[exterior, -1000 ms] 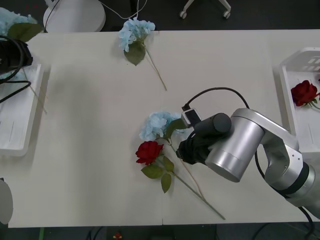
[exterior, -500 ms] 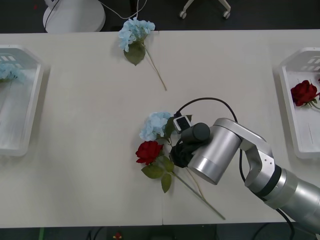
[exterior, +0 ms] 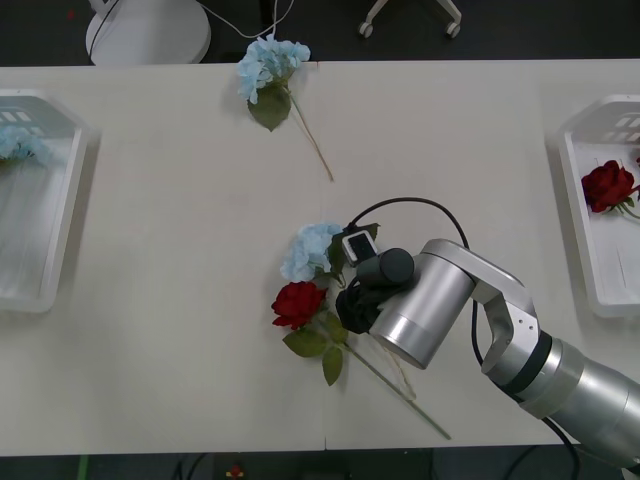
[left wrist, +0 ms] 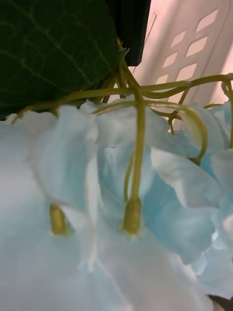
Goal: Put the red flowers into the right box and the blue flowers into the left box
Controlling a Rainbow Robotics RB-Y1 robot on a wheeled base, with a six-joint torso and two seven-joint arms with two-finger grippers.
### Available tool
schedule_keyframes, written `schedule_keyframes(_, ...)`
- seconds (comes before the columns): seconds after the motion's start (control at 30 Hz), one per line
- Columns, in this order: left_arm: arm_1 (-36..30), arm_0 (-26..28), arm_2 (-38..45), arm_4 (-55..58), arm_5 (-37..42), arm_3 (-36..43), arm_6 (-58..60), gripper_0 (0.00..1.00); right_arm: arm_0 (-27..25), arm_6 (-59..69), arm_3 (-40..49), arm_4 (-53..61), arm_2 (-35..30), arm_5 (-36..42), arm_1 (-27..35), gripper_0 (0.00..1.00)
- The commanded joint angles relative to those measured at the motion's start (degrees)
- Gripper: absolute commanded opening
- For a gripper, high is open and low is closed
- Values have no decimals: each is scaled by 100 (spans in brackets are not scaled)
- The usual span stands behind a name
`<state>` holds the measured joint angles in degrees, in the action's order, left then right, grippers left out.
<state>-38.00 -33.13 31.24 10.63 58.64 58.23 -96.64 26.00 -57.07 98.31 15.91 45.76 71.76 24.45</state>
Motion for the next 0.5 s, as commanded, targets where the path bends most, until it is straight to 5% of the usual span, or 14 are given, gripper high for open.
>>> schedule_keyframes(0.03, -295, -229, -4, -114, -116, 21, -66, 1, 204, 257, 48, -62, 47, -101, -151, 0)
schedule_keyframes(0.1, -295, -229, -13, -79, -116, 30, -74, 9, 213, 275, 57, -53, 21, -171, -116, 0)
schedule_keyframes(0.23, -295, -229, -13, -44, -116, 92, -92, 68, 265, 196, 100, 281, -322, -250, 51, 0)
schedule_keyframes(0.3, -295, -229, -13, 0, -80, 162, -101, 84, 300, 134, 232, 598, -639, -250, 192, 0)
schedule_keyframes(0.5, -295, -229, -13, 185, 957, 962, -101, 100, 327, -850, 619, 1960, -1922, -136, 587, 0)
